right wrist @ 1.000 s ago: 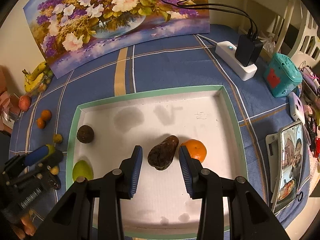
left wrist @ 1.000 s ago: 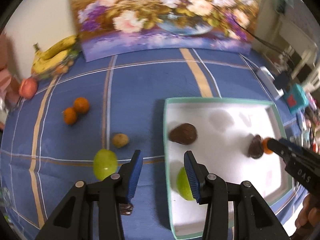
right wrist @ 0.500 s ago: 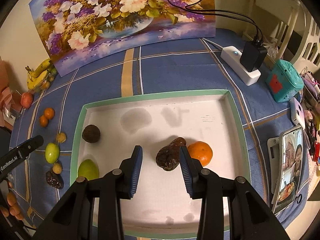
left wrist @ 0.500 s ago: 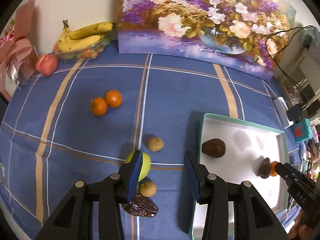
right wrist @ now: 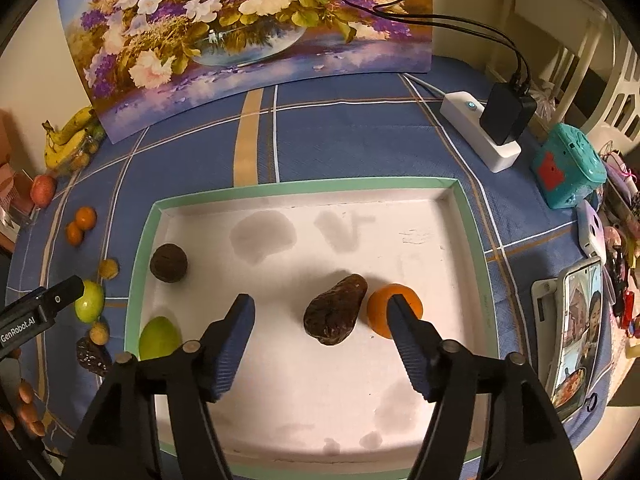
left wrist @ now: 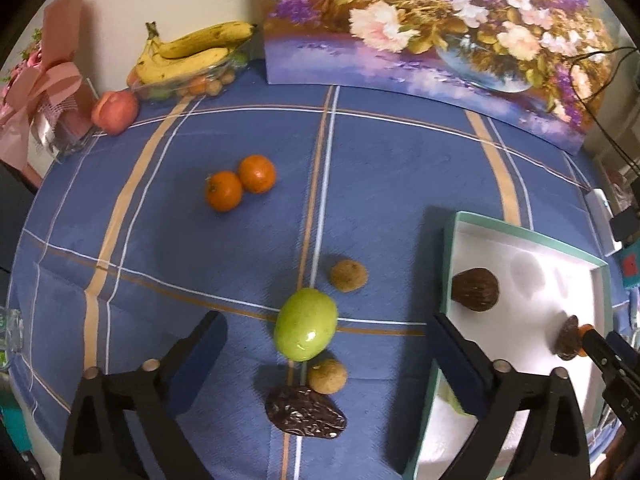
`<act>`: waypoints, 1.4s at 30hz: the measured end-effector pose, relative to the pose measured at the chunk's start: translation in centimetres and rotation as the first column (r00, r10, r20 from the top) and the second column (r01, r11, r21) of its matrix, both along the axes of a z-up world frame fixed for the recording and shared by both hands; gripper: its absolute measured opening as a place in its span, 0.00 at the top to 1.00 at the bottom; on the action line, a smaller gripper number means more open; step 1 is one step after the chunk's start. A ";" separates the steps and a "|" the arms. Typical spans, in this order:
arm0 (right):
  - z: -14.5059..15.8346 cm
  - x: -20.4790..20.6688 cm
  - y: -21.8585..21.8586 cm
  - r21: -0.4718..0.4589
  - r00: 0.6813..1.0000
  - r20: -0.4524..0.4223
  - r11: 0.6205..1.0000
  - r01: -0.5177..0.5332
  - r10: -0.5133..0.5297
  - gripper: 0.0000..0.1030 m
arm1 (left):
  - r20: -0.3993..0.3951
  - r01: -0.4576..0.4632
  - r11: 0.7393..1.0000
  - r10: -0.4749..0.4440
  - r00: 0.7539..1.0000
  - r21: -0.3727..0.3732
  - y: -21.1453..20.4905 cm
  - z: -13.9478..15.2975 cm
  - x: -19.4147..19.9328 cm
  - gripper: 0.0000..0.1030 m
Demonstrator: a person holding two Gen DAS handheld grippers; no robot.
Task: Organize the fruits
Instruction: 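Move both open tools from the tray toward the loose fruits on the cloth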
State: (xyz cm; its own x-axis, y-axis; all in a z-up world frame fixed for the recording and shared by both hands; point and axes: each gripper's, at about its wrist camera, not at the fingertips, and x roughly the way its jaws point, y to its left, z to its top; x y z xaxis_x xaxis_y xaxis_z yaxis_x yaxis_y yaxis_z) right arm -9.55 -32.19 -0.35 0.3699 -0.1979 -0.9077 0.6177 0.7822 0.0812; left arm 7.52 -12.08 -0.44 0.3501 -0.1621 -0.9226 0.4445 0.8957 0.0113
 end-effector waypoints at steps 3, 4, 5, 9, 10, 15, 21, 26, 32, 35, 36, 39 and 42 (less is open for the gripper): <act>-0.1 0.1 0.0 -0.009 1.000 -0.005 1.000 -0.002 0.002 0.24 | 0.015 -0.004 1.000 0.003 1.000 0.015 0.1 0.0 0.0 0.00; -0.2 0.1 0.0 -0.015 1.000 -0.007 1.000 -0.003 0.003 0.17 | 0.020 -0.003 1.000 0.003 1.000 0.018 0.2 0.0 0.0 0.00; -0.2 0.1 0.0 -0.021 1.000 -0.005 1.000 -0.003 0.003 0.15 | 0.026 -0.003 1.000 0.002 1.000 0.020 0.2 0.1 0.0 0.00; 0.0 0.0 0.1 -0.040 1.000 0.012 0.999 -0.001 0.002 0.15 | 0.042 -0.001 1.000 0.000 0.999 0.022 0.3 0.3 0.0 0.00; 0.0 0.0 0.1 -0.042 1.000 0.018 0.999 0.000 0.000 0.15 | 0.045 -0.001 1.000 0.000 0.999 0.022 0.3 0.4 0.1 0.00; 0.2 0.1 0.4 -0.069 0.999 0.032 0.998 -0.004 0.006 0.09 | 0.066 0.002 1.000 -0.004 0.998 0.027 0.5 0.9 0.2 0.00; 0.6 0.2 0.6 -0.044 0.996 0.089 0.999 0.018 -0.014 0.05 | 0.111 0.025 0.999 -0.028 0.993 0.027 1.0 1.9 0.4 0.00; 0.8 0.9 1.4 -0.041 0.994 0.113 0.999 0.008 -0.003 0.05 | 0.134 0.019 1.000 -0.020 0.991 0.011 2.1 2.6 1.0 0.00; 1.3 2.3 3.2 -0.062 0.990 0.130 0.997 -0.042 0.050 0.05 | 0.149 -0.001 1.000 0.003 0.989 -0.017 3.9 3.4 1.9 0.00; 1.5 3.2 4.3 -0.053 0.988 0.138 0.997 -0.062 0.069 0.05 | 0.152 -0.022 0.999 0.026 0.988 -0.024 5.1 3.6 2.6 0.00; 1.5 3.5 4.7 -0.053 0.987 0.137 0.996 -0.073 0.080 0.05 | 0.153 -0.030 0.999 0.034 0.988 -0.023 5.6 3.6 2.9 0.00; 1.7 4.7 6.2 -0.056 0.979 0.158 0.991 -0.121 0.128 0.05 | 0.134 -0.058 0.998 0.062 0.989 -0.035 7.2 3.7 3.8 0.00; 1.7 5.9 7.6 -0.043 0.971 0.172 0.986 -0.163 0.168 0.05 | 0.100 -0.100 0.993 0.106 0.989 -0.069 9.0 3.8 4.9 0.00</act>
